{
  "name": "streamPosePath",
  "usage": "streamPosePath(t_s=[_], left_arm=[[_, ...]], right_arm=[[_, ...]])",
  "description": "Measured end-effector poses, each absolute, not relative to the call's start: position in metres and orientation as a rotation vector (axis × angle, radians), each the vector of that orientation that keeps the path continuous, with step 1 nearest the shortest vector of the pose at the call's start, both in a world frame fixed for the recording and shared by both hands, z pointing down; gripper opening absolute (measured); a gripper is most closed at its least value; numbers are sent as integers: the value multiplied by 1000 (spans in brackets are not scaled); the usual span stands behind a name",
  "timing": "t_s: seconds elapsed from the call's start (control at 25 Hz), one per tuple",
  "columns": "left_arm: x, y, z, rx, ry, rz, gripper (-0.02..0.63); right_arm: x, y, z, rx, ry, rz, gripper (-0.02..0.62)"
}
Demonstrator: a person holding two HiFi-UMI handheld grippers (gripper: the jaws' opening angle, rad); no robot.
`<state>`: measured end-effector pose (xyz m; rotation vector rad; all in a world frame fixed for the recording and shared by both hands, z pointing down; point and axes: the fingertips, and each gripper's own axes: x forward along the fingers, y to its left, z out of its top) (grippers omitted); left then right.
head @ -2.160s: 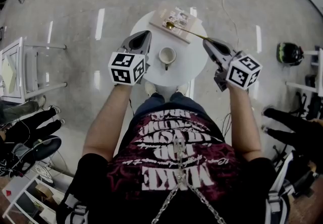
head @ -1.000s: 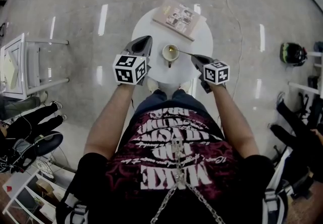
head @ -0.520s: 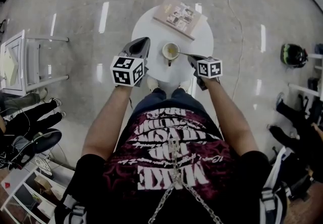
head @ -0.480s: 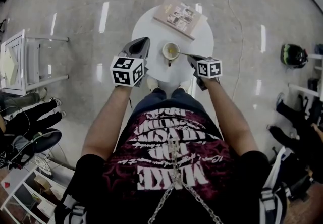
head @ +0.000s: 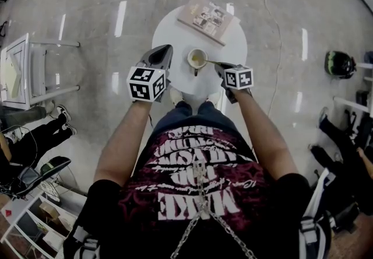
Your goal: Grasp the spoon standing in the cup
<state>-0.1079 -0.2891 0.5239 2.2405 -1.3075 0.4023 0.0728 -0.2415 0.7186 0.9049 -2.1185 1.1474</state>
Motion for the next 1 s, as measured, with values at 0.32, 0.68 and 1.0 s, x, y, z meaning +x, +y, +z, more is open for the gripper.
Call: streamPosePath(t_s=[0.32, 0.68, 1.0], left_arm=[[-98, -288, 523, 2258, -1283, 394, 25], [-88, -297, 510, 2301, -1259, 358, 25], [-74, -305, 454, 2401, -1280, 235, 25]], right_arm=[[75, -240, 697, 899, -2156, 1068, 37], [92, -238, 660, 946, -2191, 957, 37], [93, -275, 506, 1222, -2521, 694, 35]])
